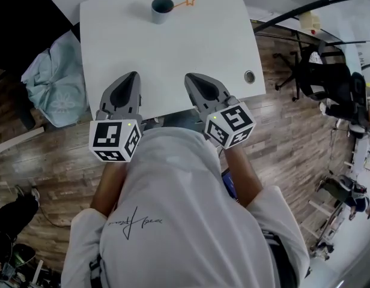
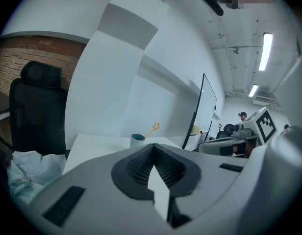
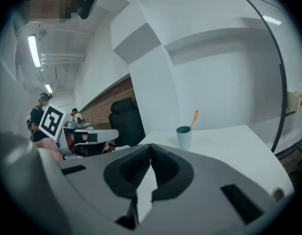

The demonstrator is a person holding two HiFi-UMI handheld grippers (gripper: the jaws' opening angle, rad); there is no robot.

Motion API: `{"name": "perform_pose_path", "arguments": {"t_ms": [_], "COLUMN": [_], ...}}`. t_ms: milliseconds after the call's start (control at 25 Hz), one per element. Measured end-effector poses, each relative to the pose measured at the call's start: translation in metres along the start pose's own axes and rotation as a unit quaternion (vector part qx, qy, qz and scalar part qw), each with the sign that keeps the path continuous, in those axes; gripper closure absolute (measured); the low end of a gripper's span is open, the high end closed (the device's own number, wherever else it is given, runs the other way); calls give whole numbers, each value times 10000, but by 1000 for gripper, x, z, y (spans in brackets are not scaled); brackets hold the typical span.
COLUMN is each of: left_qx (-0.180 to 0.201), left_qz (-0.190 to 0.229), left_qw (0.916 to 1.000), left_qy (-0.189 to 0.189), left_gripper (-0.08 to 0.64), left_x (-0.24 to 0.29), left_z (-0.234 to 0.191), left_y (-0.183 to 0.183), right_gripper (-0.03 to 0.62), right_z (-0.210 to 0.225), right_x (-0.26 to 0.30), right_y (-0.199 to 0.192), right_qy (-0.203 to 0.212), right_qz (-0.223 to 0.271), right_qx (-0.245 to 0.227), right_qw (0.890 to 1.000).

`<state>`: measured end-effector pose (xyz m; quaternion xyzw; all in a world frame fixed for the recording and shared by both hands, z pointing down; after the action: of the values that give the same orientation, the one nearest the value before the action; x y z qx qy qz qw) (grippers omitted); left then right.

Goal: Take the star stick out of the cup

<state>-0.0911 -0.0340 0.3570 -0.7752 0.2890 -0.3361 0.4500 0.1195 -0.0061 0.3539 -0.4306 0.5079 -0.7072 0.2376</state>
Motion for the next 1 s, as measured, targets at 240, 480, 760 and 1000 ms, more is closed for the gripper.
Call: {"name": "perform_pose_path", "arguments": {"t_ms": [240,480,760,1000], "left_qx": [-17,-327,-369,-324], "left_qz": [10,231,305,290], "left_qw": [9997,9984,9982,9981], "left_qy": [249,398,360,428], "left_gripper": [557,557,558,557], "left_x": [-4,-8,14,31], "left_z": [-19,-30,-22,-16], "left_y": [-11,-18,-12,-4], "right_gripper": [584,584,583,583], "right_z": [13,29,63,85], "right_x": [13,34,56,75], "right_y": [9,15,28,36], "right_qy": [140,-75,-200,-198], "right_qz": [60,-59,183,319], "right_qx": [-247,-667,-664,-648], "right_qw": [9996,9977,9974,9972]}}
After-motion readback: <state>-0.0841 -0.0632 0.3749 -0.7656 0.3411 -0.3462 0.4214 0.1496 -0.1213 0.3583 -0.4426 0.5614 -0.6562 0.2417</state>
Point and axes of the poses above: the fingertips, and each gripper's own axes: x forward along the fingers, z to its right, y out of its top, the point moved 8 cm from there along -x, backward along the fingers, and after that the axes turned 6 degrees about -x, right-handed, at the moved point
